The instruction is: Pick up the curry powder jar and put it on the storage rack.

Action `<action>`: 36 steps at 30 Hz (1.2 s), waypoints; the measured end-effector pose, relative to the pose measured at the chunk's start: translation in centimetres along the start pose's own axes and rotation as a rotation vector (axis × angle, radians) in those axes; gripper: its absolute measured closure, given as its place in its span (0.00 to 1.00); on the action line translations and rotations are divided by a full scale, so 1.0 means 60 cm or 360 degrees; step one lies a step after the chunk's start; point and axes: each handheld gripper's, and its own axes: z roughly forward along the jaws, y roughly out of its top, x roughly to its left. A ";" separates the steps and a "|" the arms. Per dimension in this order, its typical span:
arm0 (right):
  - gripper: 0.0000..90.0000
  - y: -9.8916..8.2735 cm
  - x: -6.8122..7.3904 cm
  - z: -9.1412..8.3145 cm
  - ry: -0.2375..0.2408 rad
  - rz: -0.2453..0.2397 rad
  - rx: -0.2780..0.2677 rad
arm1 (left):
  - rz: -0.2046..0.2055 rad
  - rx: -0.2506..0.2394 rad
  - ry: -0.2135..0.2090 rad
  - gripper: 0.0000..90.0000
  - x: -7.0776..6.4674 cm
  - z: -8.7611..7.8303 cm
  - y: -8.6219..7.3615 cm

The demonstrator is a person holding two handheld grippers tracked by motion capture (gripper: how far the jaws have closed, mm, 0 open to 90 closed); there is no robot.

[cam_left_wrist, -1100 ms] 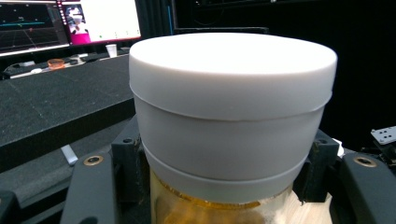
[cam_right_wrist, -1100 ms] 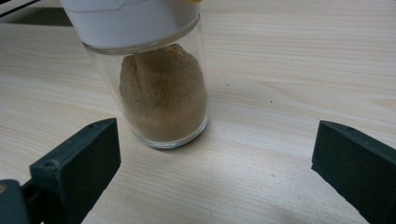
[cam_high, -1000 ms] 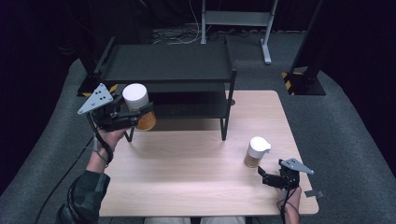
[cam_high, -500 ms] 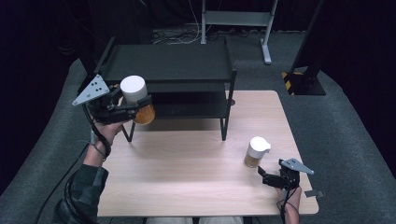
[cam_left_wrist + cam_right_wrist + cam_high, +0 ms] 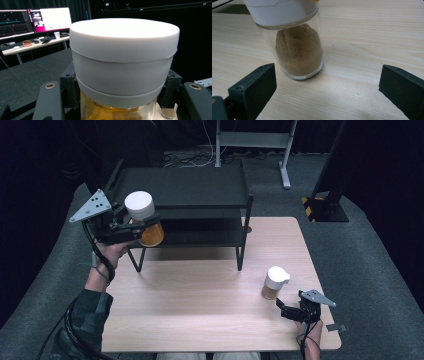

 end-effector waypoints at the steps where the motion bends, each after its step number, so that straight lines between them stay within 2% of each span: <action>1: 0.00 0.000 0.000 0.000 0.0000 0.0000 -0.0001 | -0.0001 -0.0003 0.0001 0.39 0.000 0.000 0.002; 25: 0.00 0.001 0.000 0.001 0.0001 0.0001 0.0005 | 0.0072 -0.0050 0.0015 0.39 0.006 0.014 0.063; 36: 0.00 0.002 0.000 0.001 0.0001 0.0002 0.0009 | 0.0081 -0.0090 0.0040 0.39 0.014 0.017 0.087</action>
